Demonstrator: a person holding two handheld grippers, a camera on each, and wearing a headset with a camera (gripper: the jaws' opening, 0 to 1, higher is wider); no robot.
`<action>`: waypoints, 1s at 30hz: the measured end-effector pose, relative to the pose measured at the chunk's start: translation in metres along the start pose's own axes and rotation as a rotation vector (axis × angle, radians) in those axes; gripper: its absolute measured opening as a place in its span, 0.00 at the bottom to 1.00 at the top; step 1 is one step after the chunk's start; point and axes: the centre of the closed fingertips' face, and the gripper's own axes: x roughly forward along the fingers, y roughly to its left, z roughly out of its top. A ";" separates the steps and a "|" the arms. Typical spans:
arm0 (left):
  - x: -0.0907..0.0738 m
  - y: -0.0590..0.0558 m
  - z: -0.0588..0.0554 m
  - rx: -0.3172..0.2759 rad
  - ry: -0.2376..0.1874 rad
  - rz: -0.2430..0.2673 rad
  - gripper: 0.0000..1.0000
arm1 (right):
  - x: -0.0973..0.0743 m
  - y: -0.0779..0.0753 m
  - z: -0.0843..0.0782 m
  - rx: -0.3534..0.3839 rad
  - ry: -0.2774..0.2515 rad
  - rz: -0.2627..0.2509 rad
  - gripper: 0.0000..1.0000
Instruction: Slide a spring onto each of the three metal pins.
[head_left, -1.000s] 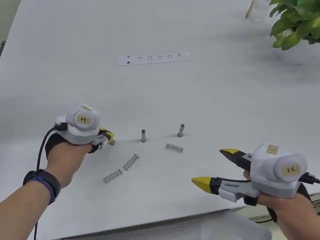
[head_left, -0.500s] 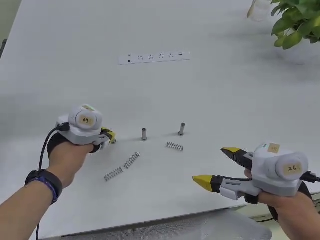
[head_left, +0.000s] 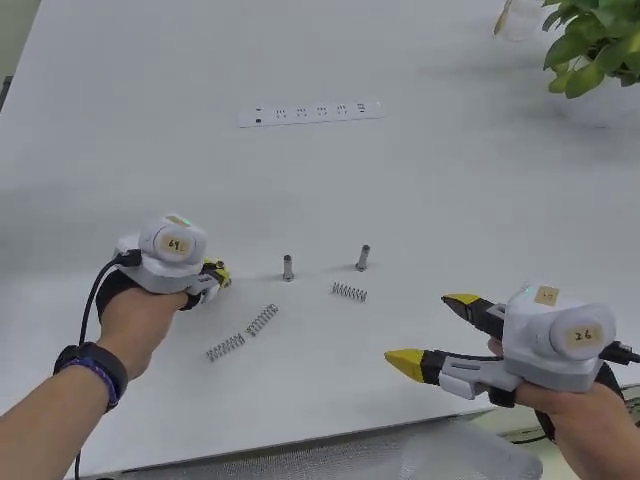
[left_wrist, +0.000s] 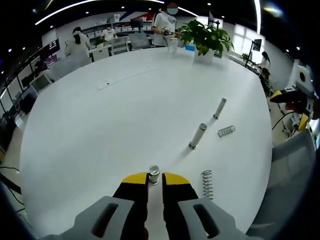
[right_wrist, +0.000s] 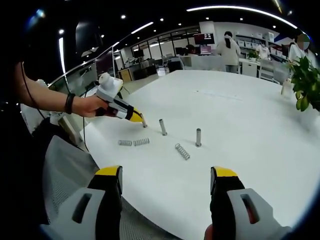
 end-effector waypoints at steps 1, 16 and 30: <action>0.000 0.000 -0.001 -0.002 0.002 0.000 0.03 | 0.000 0.000 0.000 0.000 0.000 0.000 0.71; -0.007 0.003 -0.013 -0.020 0.023 -0.002 0.11 | 0.001 0.000 -0.001 -0.002 0.002 0.003 0.71; -0.031 0.000 -0.035 -0.048 0.016 -0.004 0.21 | 0.003 0.003 -0.001 -0.003 0.003 0.012 0.71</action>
